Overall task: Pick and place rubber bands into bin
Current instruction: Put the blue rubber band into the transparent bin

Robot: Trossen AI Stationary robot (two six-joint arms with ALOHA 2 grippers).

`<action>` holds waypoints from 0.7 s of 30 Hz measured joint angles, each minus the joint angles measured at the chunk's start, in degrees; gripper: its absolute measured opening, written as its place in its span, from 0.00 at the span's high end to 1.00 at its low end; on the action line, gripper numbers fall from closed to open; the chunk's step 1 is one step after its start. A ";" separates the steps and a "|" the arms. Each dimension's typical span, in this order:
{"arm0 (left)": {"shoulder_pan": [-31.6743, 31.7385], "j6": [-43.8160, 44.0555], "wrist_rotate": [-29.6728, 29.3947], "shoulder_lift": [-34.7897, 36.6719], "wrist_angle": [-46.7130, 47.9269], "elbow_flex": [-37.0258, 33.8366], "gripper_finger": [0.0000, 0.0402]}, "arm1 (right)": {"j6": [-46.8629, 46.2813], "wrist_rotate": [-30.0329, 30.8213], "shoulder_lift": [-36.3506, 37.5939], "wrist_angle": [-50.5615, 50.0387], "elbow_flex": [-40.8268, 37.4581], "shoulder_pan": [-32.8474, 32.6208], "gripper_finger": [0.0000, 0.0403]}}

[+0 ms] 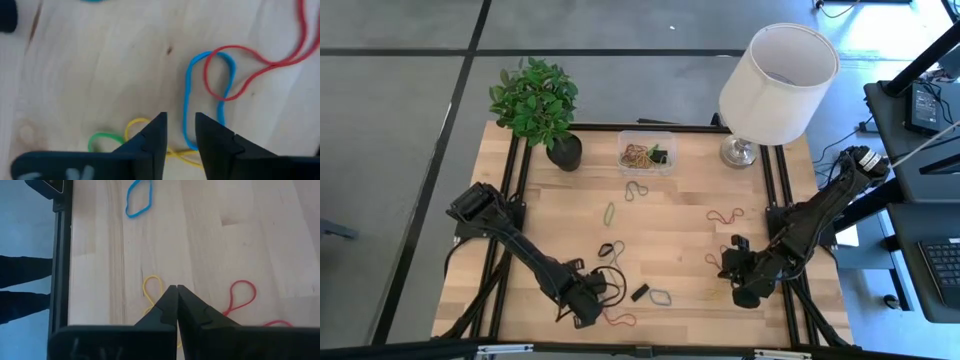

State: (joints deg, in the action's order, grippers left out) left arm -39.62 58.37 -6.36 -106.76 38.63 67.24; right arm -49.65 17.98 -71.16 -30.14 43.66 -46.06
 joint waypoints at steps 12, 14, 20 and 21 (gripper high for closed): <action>-1.21 0.94 -0.47 -0.58 -5.20 -3.21 0.77 | -0.35 0.00 0.00 0.03 0.00 0.00 0.97; -1.26 1.30 -0.34 -1.29 -5.14 -3.14 0.82 | 0.55 0.00 0.00 0.05 0.00 0.00 0.97; -1.22 4.87 -0.42 -2.32 -6.47 -2.94 0.98 | 1.42 0.00 0.00 -0.10 0.00 0.00 0.97; -1.24 4.94 -0.53 -2.38 -6.35 -2.62 0.99 | 1.89 0.00 0.00 -0.12 0.00 0.00 0.97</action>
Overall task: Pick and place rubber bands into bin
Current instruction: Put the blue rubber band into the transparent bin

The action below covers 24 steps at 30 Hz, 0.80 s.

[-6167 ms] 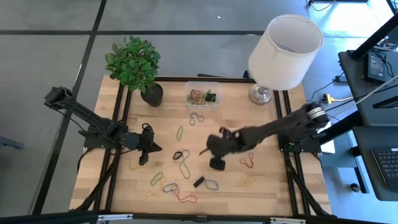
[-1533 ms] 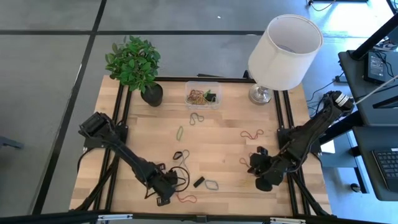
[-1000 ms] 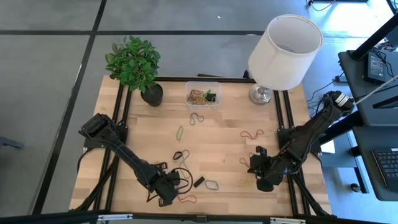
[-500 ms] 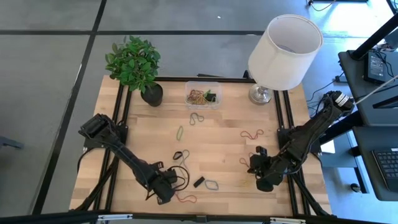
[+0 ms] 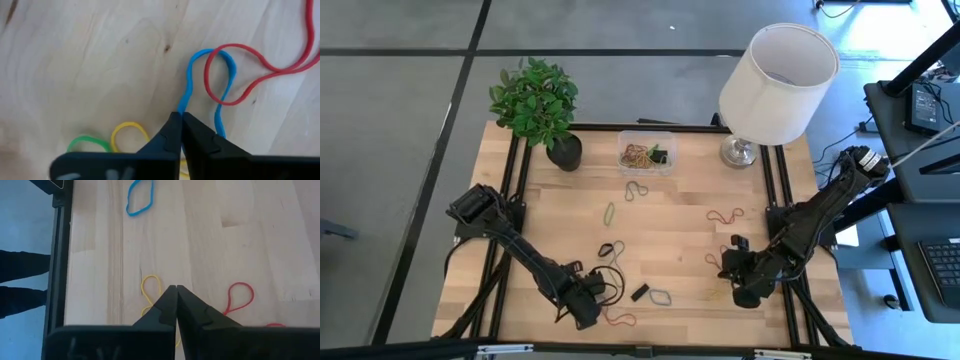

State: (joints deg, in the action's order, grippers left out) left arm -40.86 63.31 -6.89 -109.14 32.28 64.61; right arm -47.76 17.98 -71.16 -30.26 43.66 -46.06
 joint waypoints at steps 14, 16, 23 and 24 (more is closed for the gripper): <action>4.67 -5.93 -10.07 6.64 12.04 7.92 0.99 | 1.79 1.44 0.00 -0.48 0.02 0.00 0.97; 6.75 -9.29 -11.84 7.75 14.41 9.39 0.99 | 1.72 3.24 0.00 -1.29 0.04 0.03 0.97; 18.49 -27.17 -13.30 10.70 16.29 12.92 0.99 | -2.21 3.47 -0.02 -6.62 0.04 0.70 0.97; 20.82 -29.69 -13.03 10.73 16.31 13.53 0.99 | -4.29 3.55 -0.02 -7.08 0.07 0.74 0.97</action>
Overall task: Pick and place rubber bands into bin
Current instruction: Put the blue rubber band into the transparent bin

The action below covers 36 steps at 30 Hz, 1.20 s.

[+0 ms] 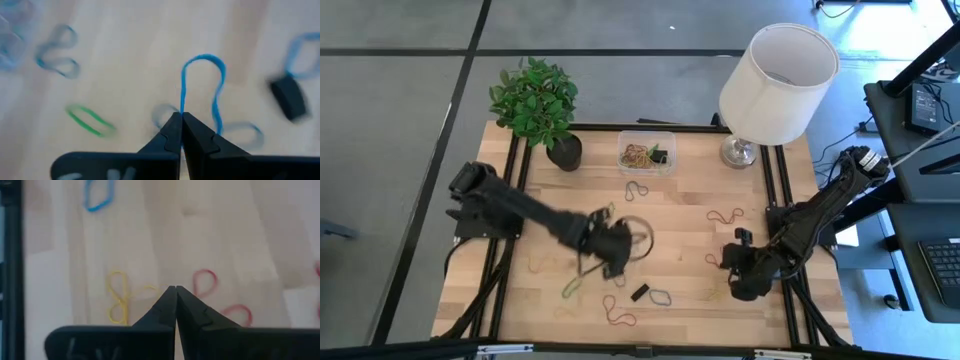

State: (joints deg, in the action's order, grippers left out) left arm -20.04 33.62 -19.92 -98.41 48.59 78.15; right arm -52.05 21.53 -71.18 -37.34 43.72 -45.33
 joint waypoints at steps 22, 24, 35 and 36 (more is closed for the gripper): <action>42.52 -47.31 17.23 -4.83 -21.36 5.12 0.99 | -3.74 0.92 16.49 22.15 -20.68 19.05 1.00; 43.98 -48.61 17.39 -6.97 -23.33 5.12 0.99 | -4.86 0.95 16.88 23.56 -21.18 20.17 1.00; 46.06 -43.61 13.85 -15.47 -24.78 5.05 0.91 | -6.17 0.94 17.46 25.55 -21.22 24.35 0.99; 46.06 -43.38 13.85 -15.58 -24.88 5.05 0.89 | -6.17 0.95 17.46 25.72 -21.22 24.67 0.99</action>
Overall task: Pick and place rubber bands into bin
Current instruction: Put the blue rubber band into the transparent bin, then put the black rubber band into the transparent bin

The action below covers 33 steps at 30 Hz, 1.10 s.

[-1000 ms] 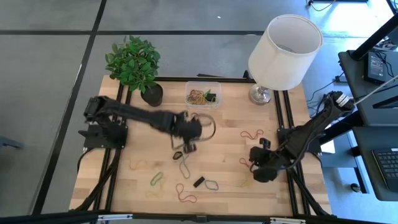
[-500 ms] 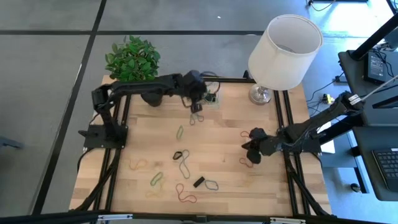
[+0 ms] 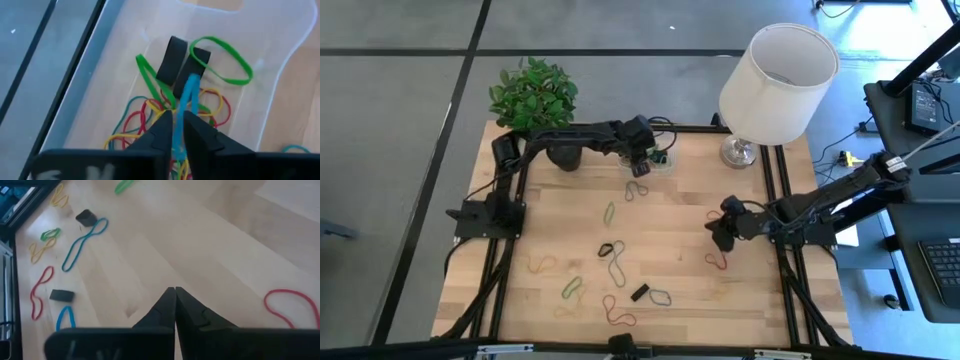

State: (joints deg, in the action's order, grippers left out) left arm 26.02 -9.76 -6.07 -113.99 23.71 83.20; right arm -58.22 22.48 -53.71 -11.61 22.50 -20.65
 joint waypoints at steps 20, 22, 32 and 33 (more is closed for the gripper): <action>-9.38 -2.14 -6.74 7.42 -5.99 0.02 0.78 | 8.66 -4.85 0.06 0.00 0.00 1.26 0.98; -12.91 -1.88 -11.75 8.42 -5.51 0.02 0.80 | 11.13 -7.06 0.48 -0.27 0.00 1.26 0.98; -31.24 13.48 -33.60 9.24 4.04 1.04 0.94 | 21.30 -14.45 10.11 -10.27 0.04 1.23 0.98; -32.36 17.53 -33.99 9.24 7.28 1.87 0.96 | 22.02 -14.80 11.27 -11.35 0.04 1.23 0.98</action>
State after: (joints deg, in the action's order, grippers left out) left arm -6.34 7.77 -40.06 -104.75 30.98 85.07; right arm -36.20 7.68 -42.44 -22.96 22.55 -19.42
